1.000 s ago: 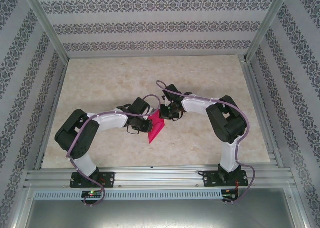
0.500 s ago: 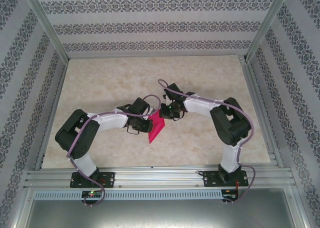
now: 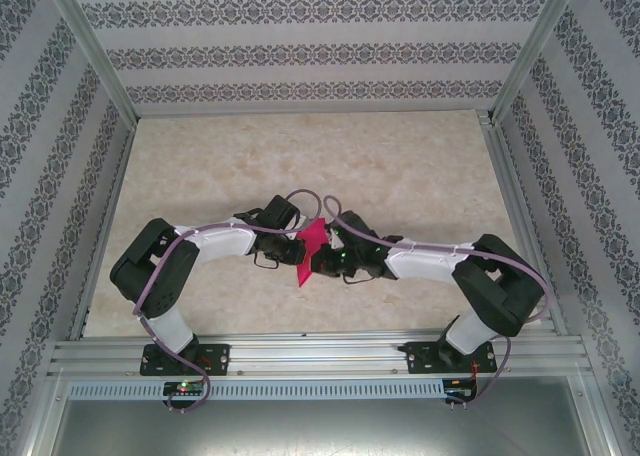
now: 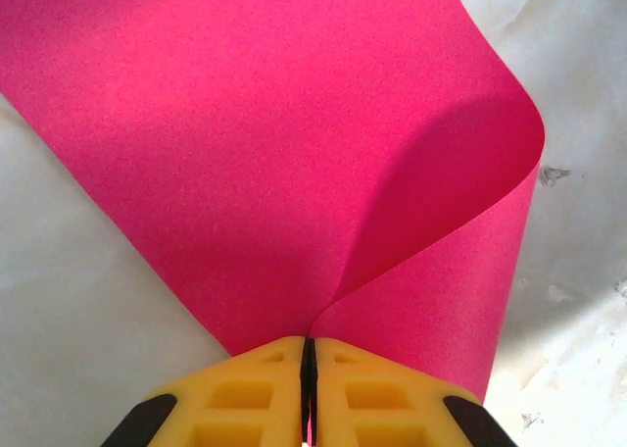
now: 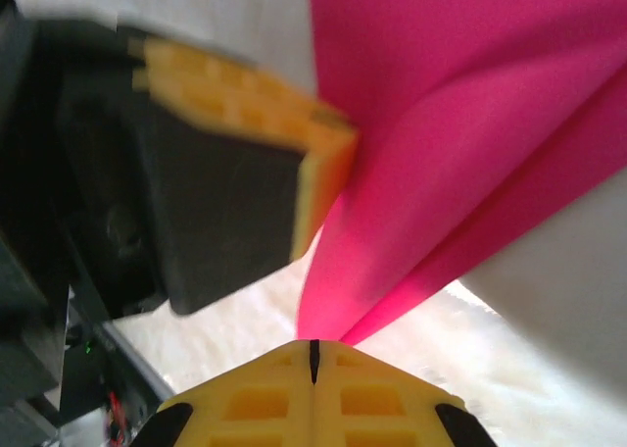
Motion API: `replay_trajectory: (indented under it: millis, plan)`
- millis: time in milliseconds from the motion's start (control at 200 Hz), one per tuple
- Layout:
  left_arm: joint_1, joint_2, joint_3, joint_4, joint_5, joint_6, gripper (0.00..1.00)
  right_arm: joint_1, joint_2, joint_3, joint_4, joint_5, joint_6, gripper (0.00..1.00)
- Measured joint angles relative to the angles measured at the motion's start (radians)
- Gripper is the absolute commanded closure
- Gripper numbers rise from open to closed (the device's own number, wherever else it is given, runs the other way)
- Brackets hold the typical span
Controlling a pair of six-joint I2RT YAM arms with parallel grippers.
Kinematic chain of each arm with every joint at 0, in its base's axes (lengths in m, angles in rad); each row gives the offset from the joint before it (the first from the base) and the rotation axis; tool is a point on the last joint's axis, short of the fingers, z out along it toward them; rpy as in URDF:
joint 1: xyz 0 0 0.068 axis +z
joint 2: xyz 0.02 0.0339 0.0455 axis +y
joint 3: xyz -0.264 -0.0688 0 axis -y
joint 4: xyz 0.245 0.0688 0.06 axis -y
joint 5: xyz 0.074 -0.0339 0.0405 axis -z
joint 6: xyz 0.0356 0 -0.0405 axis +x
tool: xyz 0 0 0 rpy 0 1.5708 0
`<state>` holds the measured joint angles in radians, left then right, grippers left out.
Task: Fold a paper plane with a square sheet of paper (pick it up from the middle)
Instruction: Third fold the triangle at the center of the table.
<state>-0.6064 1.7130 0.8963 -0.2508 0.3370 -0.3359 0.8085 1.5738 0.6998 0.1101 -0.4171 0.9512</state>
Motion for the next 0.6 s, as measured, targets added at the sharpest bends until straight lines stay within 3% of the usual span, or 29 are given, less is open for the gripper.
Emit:
replay_trajectory:
  millis: [195, 605]
  plan:
    - [0.0, 0.006, 0.006, 0.0, 0.004, 0.0, 0.88, 0.065, 0.072, -0.004, 0.149, -0.01, 0.085, 0.99]
    - [0.0, 0.008, 0.008, 0.0, 0.006, 0.0, 0.87, 0.067, 0.137, -0.036, 0.256, -0.011, 0.148, 1.0]
